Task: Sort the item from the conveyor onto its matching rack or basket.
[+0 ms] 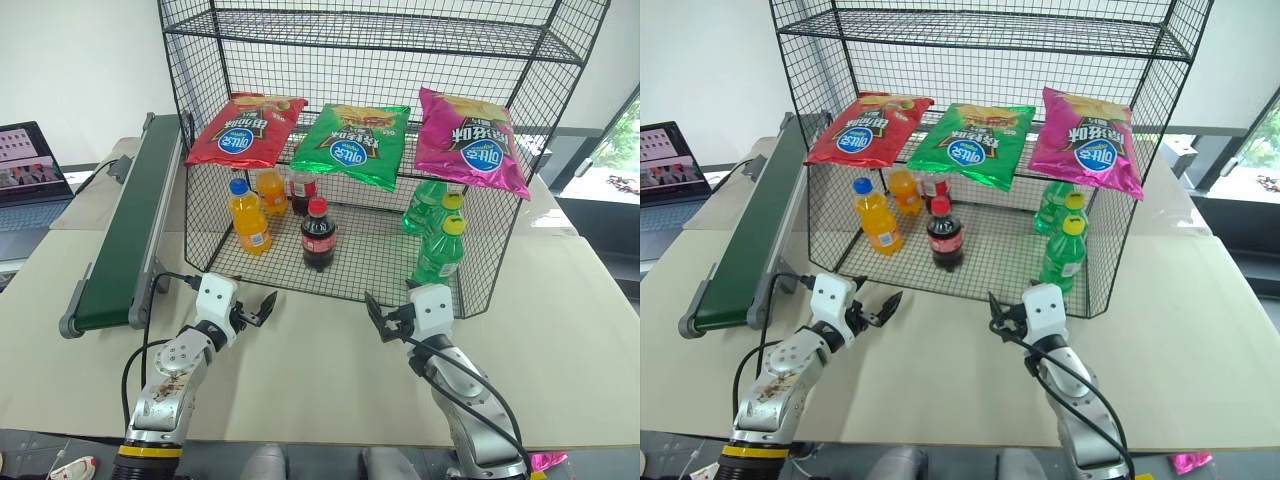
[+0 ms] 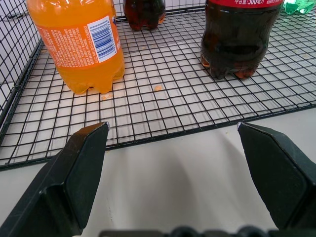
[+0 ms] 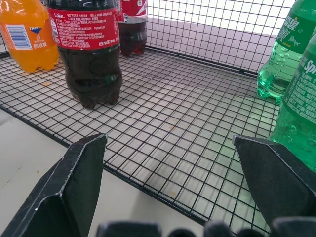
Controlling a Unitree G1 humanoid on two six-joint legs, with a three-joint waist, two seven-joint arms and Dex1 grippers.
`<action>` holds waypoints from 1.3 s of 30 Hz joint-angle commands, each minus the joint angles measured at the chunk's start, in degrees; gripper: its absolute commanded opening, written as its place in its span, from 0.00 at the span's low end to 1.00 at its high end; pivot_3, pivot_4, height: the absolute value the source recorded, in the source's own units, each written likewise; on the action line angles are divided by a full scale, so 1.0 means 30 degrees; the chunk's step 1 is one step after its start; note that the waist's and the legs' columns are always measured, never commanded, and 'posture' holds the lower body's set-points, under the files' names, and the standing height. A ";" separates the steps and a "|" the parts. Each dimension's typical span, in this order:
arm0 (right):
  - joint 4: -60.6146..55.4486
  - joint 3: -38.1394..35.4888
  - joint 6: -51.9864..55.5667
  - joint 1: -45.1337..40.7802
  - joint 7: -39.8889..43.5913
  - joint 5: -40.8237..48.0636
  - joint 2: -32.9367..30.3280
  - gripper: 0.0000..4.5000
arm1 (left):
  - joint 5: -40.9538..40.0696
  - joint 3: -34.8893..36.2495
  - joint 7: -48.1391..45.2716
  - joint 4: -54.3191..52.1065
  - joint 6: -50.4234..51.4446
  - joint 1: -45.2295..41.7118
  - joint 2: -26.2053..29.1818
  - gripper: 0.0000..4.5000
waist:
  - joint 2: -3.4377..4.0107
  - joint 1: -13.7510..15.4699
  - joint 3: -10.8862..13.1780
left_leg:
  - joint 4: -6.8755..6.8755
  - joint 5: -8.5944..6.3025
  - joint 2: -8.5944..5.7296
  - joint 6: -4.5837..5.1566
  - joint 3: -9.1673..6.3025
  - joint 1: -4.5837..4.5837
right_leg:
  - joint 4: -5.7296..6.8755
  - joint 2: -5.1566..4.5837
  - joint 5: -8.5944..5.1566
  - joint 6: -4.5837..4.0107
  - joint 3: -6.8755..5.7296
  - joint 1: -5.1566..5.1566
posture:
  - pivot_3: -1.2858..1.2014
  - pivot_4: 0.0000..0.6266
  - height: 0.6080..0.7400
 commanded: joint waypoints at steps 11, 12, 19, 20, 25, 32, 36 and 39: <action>-0.0849 0.0064 -0.0628 0.0115 0.0308 -0.0026 -0.0120 1.00 | -0.0144 0.0610 0.0668 -0.0892 -0.0495 0.0269 -0.0382 0.98 | 0.0000 0.0001 0.0000 | 0.0000 0.0000 0.0000 0.0000 0.0000 0.0000 | 0.0002 0.0000 0.0001 -0.0002 0.0001 0.0001 | 0.52 0.24 0.98; -0.0861 0.0051 -0.0620 0.0122 0.0321 -0.0021 -0.0133 1.00 | -0.0165 0.0625 0.0656 -0.0889 -0.0482 0.0257 -0.0370 0.98 | 0.0000 0.0007 0.0000 | 0.0001 0.0000 -0.0001 0.0000 0.0000 0.0000 | 0.0001 0.0000 0.0001 -0.0002 0.0000 0.0001 | 0.52 0.24 0.98; -0.0811 -0.0012 -0.0568 -0.0024 0.0336 -0.0030 -0.0158 1.00 | -0.0277 0.0669 0.0518 -0.0900 -0.0350 0.0181 -0.0344 0.98 | 0.0000 0.0005 0.0000 | 0.0001 0.0000 -0.0001 0.0000 0.0001 0.0000 | 0.0001 0.0000 0.0001 -0.0001 0.0000 0.0001 | 0.52 0.24 0.98; -0.0784 -0.0020 -0.0576 -0.0051 0.0330 -0.0032 -0.0154 1.00 | -0.0273 0.0654 0.0527 -0.0876 -0.0345 0.0143 -0.0336 0.98 | 0.0000 0.0005 0.0000 | 0.0001 0.0000 -0.0001 0.0000 0.0001 0.0001 | 0.0001 -0.0001 0.0001 -0.0002 0.0000 0.0001 | 0.52 0.24 0.98; -0.0755 0.0029 -0.0592 -0.0098 0.0258 -0.0090 -0.0098 1.00 | -0.0427 0.0676 0.0400 -0.0852 -0.0262 0.0075 -0.0270 0.98 | 0.0000 0.0005 0.0000 | 0.0001 0.0000 -0.0002 0.0000 0.0001 0.0000 | 0.0002 -0.0001 0.0001 -0.0002 0.0001 0.0001 | 0.52 0.24 0.98; -0.0774 0.0052 -0.0588 -0.0097 0.0178 -0.0151 -0.0030 1.00 | -0.0526 0.0704 0.0217 -0.0808 -0.0155 -0.0084 -0.0206 0.98 | 0.0000 0.0009 0.0000 | 0.0001 0.0000 -0.0002 0.0000 0.0000 0.0001 | 0.0001 0.0000 0.0001 -0.0002 -0.0001 0.0001 | 0.52 0.24 0.98; -0.0752 0.0068 -0.0618 -0.0082 0.0156 -0.0185 0.0020 1.00 | -0.0550 0.0741 0.0123 -0.0840 -0.0147 -0.0087 -0.0154 0.98 | 0.0000 0.0001 0.0000 | 0.0001 0.0000 -0.0002 0.0000 0.0001 0.0001 | 0.0002 0.0000 0.0002 -0.0003 0.0000 0.0001 | 0.52 0.24 0.98; -0.0640 0.0103 -0.0652 -0.0170 0.0193 -0.0229 0.0045 1.00 | -0.0483 0.0709 0.0027 -0.0809 -0.0244 -0.0036 -0.0117 0.98 | 0.0000 -0.0003 0.0000 | 0.0001 0.0000 -0.0002 0.0000 0.0000 0.0000 | 0.0002 0.0000 0.0002 -0.0004 0.0000 0.0001 | 0.52 0.24 0.98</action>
